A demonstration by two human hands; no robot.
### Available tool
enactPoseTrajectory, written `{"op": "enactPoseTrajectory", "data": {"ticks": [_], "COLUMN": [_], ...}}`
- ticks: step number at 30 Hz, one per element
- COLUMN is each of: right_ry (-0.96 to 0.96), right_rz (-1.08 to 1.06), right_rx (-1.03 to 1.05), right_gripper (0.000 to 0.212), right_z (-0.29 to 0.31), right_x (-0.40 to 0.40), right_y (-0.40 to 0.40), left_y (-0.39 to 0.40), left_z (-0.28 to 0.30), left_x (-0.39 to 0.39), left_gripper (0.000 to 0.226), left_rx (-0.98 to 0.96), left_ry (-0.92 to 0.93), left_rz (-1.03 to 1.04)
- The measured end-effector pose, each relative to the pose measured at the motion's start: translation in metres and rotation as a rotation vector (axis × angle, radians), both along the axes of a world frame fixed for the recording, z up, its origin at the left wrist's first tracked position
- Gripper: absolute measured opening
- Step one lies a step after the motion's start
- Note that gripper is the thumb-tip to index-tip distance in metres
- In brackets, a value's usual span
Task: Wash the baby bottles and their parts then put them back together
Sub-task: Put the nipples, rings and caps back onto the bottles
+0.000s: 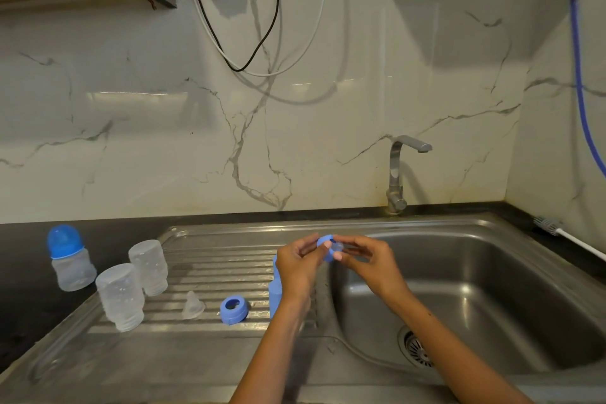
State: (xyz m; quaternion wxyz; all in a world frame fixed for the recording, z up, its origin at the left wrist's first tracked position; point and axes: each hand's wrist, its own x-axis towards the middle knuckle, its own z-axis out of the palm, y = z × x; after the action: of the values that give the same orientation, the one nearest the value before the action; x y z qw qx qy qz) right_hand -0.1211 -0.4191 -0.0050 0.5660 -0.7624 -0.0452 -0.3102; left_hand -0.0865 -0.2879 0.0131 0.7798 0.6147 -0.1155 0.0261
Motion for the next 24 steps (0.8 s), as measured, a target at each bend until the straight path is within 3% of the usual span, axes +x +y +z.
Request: {"op": "enactPoseTrajectory", "data": {"ticks": [4,9,16,24], "right_ry": [0.001,0.044,0.027,-0.157], "right_rz": [0.016,0.033,-0.041,-0.074], "right_rx": [0.055,0.279,0.216,0.168], "right_gripper": [0.025,0.011,0.009,0.009], "right_z": [0.0,0.001,0.002,0.008], "right_x": [-0.002,-0.002,0.001,-0.003], "right_y": [-0.001,-0.005,-0.006,0.002], "left_y": [0.005,0.014,0.014,0.016], "left_z": [-0.001,-0.004,-0.002,0.0], "left_x": [0.001,0.006,0.006,0.006], "left_gripper": [0.03,0.051,0.037,0.031], "left_rx": [0.029,0.12,0.114,0.067], "left_ry": [-0.055,-0.121,-0.182,-0.154], "left_rz": [-0.078,-0.228,-0.296,-0.39]}}
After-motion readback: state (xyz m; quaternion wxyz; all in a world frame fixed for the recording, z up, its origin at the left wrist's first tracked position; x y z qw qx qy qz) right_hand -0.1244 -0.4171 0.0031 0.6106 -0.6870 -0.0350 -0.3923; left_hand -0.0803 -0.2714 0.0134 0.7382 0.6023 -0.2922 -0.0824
